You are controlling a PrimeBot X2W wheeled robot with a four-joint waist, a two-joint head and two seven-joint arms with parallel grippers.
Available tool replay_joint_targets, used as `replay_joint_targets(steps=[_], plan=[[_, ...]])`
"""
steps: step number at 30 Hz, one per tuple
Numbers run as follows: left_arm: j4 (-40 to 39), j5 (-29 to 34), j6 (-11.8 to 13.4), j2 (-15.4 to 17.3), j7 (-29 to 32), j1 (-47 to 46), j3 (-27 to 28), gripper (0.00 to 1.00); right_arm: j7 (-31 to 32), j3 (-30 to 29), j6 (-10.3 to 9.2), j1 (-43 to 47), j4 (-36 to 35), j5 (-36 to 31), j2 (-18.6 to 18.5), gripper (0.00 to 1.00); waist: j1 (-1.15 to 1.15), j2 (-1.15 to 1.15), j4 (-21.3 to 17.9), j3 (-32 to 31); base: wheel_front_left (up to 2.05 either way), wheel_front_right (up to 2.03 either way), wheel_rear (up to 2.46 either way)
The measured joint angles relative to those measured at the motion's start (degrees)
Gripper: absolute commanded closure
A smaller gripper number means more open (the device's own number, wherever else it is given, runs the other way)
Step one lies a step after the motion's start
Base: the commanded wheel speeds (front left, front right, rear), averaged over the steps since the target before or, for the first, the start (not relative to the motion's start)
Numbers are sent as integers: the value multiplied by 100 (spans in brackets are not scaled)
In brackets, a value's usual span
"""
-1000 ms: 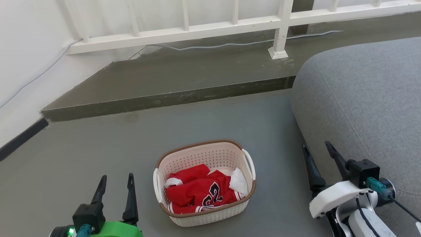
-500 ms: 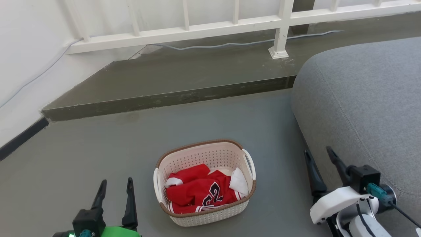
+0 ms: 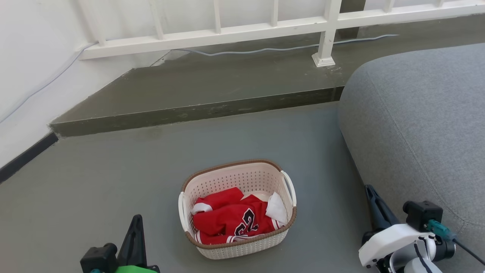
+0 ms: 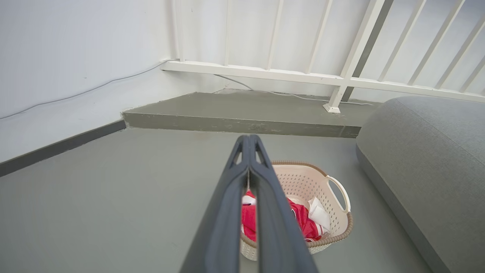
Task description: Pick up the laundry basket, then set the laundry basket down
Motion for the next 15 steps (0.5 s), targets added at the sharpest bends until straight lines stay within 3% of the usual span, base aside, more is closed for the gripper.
replay_joint_targets(steps=[15], plan=[[-14,-1228,-157,-25,267,-7,213,100,287,-331,168,-12,-34,1204,102,100,0,0,68,46,0,0,0]])
